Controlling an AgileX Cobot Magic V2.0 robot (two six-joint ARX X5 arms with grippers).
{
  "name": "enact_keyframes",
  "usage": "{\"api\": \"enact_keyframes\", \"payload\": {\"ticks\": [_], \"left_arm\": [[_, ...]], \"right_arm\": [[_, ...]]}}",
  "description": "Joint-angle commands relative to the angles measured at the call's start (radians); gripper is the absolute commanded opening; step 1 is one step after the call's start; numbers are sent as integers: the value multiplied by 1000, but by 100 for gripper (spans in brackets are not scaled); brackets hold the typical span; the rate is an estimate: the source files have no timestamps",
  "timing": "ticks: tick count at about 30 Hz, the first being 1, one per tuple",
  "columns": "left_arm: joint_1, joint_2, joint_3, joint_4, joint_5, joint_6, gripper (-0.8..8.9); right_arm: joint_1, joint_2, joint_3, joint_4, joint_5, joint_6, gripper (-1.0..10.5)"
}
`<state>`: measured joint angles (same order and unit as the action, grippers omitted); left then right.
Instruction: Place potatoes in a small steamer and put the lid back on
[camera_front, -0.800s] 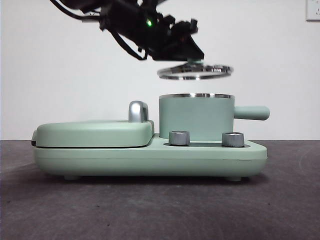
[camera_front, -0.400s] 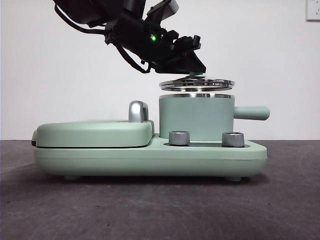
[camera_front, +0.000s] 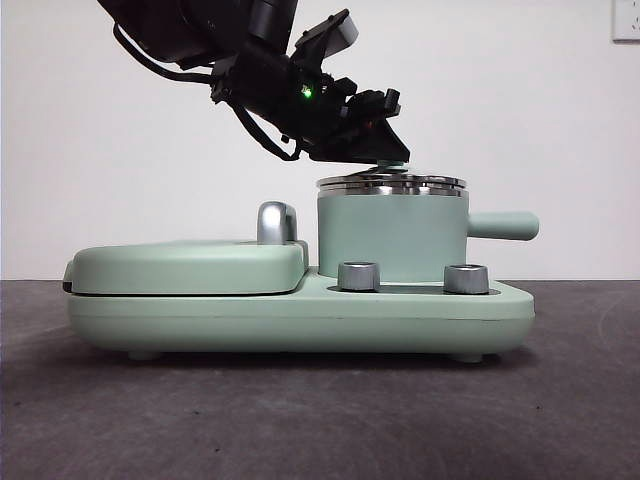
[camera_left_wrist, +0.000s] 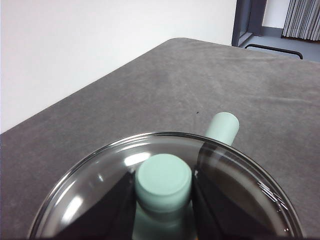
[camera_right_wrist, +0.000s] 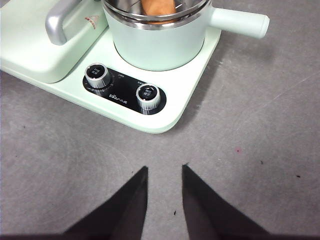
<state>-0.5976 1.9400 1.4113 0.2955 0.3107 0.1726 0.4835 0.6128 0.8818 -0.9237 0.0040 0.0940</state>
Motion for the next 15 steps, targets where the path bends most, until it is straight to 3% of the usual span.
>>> {"api": "enact_keyframes", "payload": {"ticks": [1,15], "left_arm": [[4,15,35,32,0,10,12],[-3,45,35,30,1,-9,12]], "right_arm": [[6,5,7,7,5,11,101],[6,5,7,7,11,11,101]]}}
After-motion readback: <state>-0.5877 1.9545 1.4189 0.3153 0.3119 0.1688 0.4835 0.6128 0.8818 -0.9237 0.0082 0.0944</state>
